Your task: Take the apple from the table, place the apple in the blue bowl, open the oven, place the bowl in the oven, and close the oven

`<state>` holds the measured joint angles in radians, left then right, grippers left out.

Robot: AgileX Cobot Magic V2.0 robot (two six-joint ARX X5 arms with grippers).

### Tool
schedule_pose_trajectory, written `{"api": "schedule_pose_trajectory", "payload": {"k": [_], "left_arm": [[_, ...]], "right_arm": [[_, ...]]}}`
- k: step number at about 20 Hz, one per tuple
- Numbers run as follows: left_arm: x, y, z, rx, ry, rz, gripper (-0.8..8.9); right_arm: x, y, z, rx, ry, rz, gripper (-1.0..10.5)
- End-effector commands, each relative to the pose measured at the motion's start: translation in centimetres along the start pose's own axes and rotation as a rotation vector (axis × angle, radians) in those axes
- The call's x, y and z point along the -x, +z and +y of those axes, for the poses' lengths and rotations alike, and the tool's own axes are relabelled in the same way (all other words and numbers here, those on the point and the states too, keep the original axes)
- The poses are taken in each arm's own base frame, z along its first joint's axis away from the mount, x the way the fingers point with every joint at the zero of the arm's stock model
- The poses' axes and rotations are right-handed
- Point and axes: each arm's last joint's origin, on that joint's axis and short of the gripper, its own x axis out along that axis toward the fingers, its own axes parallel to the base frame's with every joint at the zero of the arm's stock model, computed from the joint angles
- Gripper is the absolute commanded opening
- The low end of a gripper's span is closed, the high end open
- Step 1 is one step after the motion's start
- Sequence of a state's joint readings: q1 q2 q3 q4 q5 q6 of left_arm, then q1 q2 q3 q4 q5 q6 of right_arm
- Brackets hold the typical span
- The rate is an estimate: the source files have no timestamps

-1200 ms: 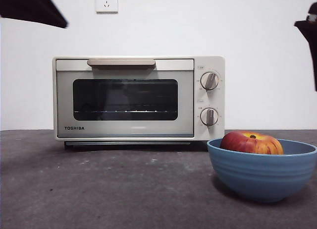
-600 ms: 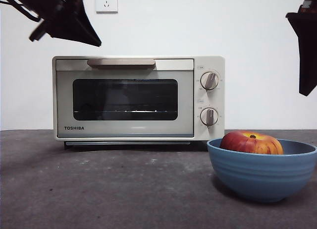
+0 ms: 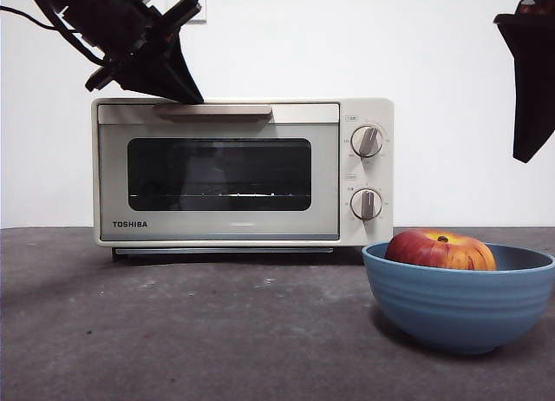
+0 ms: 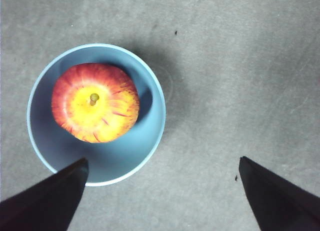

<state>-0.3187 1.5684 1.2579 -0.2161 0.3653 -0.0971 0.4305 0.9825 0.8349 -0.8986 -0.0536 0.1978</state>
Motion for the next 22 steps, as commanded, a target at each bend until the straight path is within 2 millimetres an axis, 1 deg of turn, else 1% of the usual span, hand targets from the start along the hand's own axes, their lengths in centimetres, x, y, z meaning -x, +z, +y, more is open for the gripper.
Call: {"api": "schedule_pose_trajectory", "payload": {"k": [1,4,9,16,22], "left_arm": [[-0.6,0.3,-0.2,-0.034,-0.001,0.005,0.07],[-0.7,0.0,-0.5,-0.031,-0.007,0.028,0.07],[-0.8,-1.2,-1.0,-0.027,-0.015,0.147,0.07],[-0.8,-2.5,-1.7,0.0,-0.023,0.277,0.07],[-0.4,-4.2,-2.6,0.038,-0.03,0.453,0.07]], "right_arm": [[-0.1,0.2,0.1,0.014,0.003,-0.005,4.8],[-0.1,0.3,0.1,0.018,0.006,-0.008,4.8],[-0.1,0.3,0.1,0.017,0.009,-0.008,4.8],[-0.1,0.4,-0.4,-0.005,0.013,-0.009,4.8],[0.0,0.4,-1.0,-0.02,0.001,-0.013,4.8]]}}
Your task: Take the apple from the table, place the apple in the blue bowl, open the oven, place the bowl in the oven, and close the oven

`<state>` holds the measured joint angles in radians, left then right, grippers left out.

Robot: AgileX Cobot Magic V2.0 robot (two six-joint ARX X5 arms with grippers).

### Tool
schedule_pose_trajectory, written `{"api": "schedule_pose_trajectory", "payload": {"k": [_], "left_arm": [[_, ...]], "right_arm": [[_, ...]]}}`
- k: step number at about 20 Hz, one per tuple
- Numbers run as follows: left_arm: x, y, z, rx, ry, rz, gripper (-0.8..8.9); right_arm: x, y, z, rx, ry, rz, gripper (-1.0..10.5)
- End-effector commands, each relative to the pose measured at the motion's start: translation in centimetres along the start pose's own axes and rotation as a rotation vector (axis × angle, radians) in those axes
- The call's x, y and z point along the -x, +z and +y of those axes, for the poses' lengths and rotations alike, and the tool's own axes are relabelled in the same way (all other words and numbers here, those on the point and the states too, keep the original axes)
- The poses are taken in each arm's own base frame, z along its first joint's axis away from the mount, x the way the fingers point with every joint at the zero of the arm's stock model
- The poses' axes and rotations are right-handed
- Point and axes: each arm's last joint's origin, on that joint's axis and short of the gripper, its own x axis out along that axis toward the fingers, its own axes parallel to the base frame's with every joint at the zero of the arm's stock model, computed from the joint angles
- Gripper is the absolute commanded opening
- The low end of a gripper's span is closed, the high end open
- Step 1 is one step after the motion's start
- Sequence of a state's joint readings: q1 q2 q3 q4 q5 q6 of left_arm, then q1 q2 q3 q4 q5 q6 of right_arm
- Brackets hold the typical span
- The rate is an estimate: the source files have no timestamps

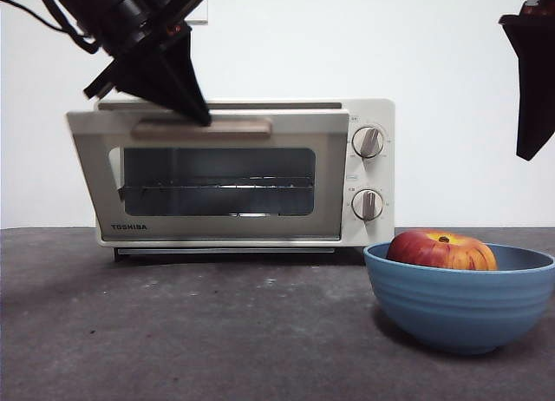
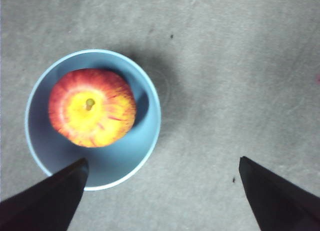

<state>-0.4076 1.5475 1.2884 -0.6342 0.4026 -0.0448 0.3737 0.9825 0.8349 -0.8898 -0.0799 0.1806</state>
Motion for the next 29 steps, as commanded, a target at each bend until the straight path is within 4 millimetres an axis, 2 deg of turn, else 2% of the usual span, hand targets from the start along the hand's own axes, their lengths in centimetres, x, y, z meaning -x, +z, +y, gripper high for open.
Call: {"api": "schedule_pose_trajectory", "payload": {"k": [1,6,10,13,18,22,26,29], "left_arm": [[-1.5,-1.0,0.7,0.023,0.045,0.104,0.07],[-1.5,-2.3,-0.7,0.015,0.025,0.236,0.07],[-0.6,-2.3,-2.3,-0.019,-0.027,0.216,0.07],[1.6,-1.8,-3.3,-0.061,-0.054,0.118,0.07],[7.0,-1.8,-4.0,-0.098,-0.036,-0.078,0.07],[9.7,-4.6,-3.2,-0.065,0.008,-0.14,0.07],[10.9,-9.0,-2.1,0.006,0.056,-0.179,0.07],[11.9,-11.4,-2.2,0.024,0.075,-0.195,0.07]], "right_arm": [[-0.1,0.2,-0.1,0.008,0.004,-0.001,4.8],[0.0,0.2,-0.6,-0.026,0.049,0.009,4.8],[0.0,0.3,-0.9,-0.045,0.087,0.013,4.6],[0.0,0.3,-0.9,-0.049,0.093,0.014,4.6],[-0.8,0.6,-1.0,-0.056,0.088,0.029,4.5],[-3.4,1.3,-1.2,-0.062,0.082,0.077,4.3],[-5.9,1.9,-1.4,-0.061,0.074,0.139,4.1],[-7.6,2.2,-1.6,-0.067,0.072,0.173,3.7]]}}
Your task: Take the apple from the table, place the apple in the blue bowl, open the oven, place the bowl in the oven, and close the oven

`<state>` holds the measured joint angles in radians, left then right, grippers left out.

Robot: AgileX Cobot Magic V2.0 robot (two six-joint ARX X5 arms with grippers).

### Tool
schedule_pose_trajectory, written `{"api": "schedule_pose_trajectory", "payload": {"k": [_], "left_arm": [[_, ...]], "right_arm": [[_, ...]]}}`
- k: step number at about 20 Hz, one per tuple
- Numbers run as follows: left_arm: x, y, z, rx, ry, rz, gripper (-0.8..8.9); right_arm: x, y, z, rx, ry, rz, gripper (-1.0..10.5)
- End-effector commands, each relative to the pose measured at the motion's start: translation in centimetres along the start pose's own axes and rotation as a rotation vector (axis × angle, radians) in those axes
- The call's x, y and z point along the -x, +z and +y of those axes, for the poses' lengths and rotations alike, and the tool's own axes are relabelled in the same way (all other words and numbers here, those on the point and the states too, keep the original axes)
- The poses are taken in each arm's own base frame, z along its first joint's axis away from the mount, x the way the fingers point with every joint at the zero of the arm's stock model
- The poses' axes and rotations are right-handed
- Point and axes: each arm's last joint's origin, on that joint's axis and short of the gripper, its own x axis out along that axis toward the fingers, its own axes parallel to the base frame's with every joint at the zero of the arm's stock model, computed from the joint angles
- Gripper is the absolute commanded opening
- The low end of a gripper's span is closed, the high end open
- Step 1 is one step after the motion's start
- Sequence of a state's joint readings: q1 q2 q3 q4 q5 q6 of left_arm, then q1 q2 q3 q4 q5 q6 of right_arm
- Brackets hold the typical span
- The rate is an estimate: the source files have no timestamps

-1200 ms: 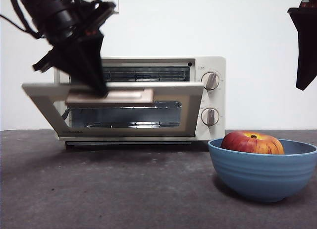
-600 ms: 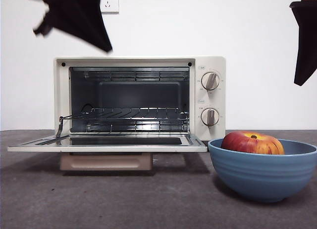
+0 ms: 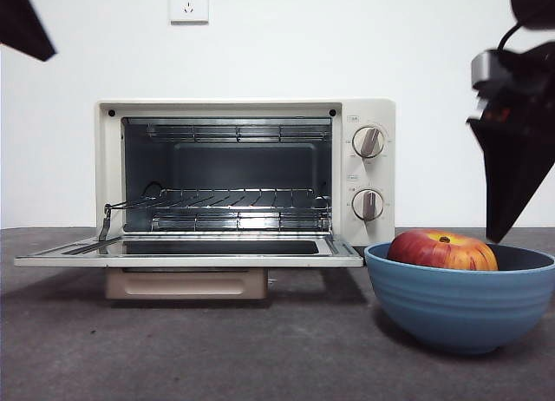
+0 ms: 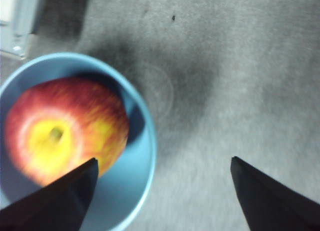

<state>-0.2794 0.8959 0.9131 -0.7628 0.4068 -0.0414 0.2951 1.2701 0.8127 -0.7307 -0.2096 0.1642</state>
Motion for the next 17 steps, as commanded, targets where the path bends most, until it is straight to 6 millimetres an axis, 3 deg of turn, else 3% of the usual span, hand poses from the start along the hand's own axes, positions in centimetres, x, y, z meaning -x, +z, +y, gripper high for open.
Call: {"api": "schedule_pose_trajectory", "payload": {"k": [1,8,11,17], "left_arm": [[1.1,-0.8,-0.3,0.001,0.0,-0.028,0.07],[4.0,-2.0,-1.5,0.003,-0.006,-0.127,0.07],[4.0,-2.1,-1.6,0.007,-0.007,-0.126,0.07],[4.0,-2.2,-1.6,0.012,-0.006,-0.114,0.07]], "right_arm": [[-1.4,0.4,-0.1,0.006,-0.002,0.04,3.5],[-3.4,0.7,0.2,0.016,0.023,0.09,1.6],[-3.4,0.7,0.4,0.022,0.026,0.095,0.7],[-3.3,0.6,0.4,0.003,0.038,0.103,0.0]]}}
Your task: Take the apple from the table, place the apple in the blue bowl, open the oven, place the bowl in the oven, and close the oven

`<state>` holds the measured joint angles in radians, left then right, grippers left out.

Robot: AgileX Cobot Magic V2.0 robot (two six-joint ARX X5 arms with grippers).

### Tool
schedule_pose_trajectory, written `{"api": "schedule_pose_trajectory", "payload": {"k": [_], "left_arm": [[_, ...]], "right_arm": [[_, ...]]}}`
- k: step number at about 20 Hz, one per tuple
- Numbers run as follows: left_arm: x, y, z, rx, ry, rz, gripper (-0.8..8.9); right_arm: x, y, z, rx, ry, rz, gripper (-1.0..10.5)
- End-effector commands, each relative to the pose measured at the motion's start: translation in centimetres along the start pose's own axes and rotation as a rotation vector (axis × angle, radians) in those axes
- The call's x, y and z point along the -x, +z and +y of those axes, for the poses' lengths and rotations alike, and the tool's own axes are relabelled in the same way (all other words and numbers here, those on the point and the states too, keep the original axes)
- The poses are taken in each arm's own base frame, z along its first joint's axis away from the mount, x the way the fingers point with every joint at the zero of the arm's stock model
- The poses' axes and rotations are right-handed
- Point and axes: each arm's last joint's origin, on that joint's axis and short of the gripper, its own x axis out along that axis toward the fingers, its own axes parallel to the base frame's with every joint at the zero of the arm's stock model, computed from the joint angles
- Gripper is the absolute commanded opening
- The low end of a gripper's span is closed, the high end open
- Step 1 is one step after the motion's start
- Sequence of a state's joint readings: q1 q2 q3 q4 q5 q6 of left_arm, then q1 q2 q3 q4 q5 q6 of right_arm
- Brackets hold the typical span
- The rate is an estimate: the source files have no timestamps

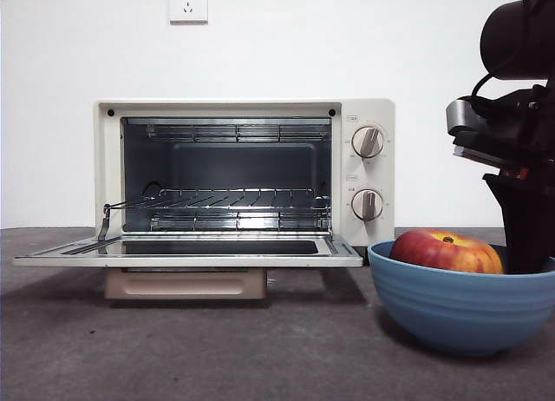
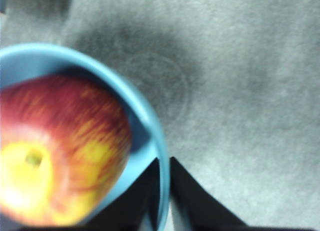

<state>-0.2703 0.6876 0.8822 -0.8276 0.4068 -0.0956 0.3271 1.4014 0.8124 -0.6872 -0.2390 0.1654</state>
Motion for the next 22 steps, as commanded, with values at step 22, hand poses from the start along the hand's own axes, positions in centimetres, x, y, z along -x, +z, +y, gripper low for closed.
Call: {"api": "schedule_pose_trajectory", "payload": {"k": [22], "left_arm": [[0.0,0.3,-0.1,-0.039,-0.007,-0.012,0.07]], "right_arm": [[3.4,12.6,12.4,-0.19,0.185,-0.277,0.0]]}}
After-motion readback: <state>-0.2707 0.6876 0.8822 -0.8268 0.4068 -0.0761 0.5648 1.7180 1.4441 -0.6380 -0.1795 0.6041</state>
